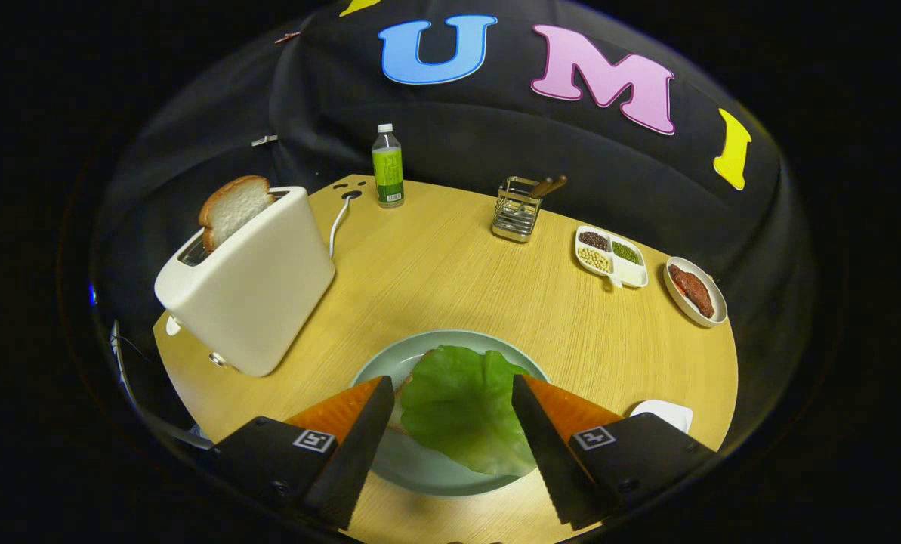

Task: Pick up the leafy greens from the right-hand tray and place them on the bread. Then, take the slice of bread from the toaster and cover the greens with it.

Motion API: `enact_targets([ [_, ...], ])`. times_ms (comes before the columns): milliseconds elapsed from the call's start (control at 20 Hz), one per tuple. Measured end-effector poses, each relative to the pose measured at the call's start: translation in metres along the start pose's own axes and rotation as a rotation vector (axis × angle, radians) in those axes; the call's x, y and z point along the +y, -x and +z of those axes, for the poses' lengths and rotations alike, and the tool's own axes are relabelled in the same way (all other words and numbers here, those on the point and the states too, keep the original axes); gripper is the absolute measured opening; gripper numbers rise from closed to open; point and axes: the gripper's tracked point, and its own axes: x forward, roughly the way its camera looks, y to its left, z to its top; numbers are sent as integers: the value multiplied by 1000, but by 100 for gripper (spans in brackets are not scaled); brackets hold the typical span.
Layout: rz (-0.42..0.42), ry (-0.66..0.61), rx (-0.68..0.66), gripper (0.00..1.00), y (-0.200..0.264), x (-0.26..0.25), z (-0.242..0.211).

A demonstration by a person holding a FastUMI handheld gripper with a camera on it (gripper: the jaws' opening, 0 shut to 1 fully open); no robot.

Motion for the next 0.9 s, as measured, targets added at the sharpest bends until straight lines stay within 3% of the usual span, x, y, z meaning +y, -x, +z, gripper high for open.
enact_targets([
  [500,116,26,-200,99,50,55,92],
  [900,206,95,-265,99,56,117,146],
])
